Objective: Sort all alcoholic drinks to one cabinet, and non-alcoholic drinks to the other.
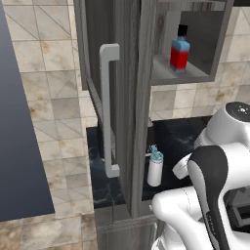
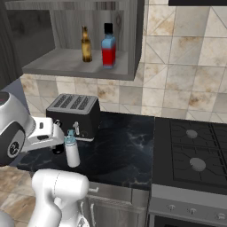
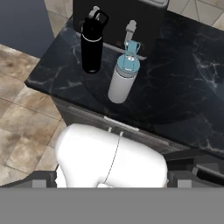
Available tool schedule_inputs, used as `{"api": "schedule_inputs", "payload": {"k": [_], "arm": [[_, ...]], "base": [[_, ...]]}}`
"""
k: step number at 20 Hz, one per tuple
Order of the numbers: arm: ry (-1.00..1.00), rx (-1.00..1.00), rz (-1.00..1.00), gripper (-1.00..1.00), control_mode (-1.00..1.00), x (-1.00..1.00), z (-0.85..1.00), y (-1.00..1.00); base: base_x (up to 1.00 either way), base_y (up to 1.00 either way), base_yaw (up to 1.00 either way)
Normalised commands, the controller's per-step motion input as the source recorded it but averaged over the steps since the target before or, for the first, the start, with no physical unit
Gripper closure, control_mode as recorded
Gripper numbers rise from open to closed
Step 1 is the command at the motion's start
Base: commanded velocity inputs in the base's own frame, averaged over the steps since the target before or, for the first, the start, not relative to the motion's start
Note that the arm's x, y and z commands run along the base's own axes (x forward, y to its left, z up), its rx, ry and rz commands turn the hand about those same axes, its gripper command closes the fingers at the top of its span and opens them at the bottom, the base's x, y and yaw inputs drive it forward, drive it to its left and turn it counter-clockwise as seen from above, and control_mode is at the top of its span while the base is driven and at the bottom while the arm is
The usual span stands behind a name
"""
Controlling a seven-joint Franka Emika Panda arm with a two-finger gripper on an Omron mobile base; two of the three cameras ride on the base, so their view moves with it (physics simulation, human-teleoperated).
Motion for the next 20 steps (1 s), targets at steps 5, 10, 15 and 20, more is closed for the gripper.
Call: {"api": "schedule_inputs", "payload": {"k": [5,10,15,20], "arm": [[-0.06,0.0,0.0,-1.0,-1.0,0.07,-0.26,0.0],[-0.07,0.0,0.0,-1.0,-1.0,0.14,-0.29,0.0],[-0.09,0.0,0.0,-1.0,-1.0,0.13,-0.29,0.0],[-0.11,-0.01,0.0,-1.0,-1.0,0.04,-0.31,0.0]], "base": [[0.0,0.0,0.0],[0.0,0.0,0.0],[0.0,0.0,0.0],[0.0,0.0,0.0]]}}
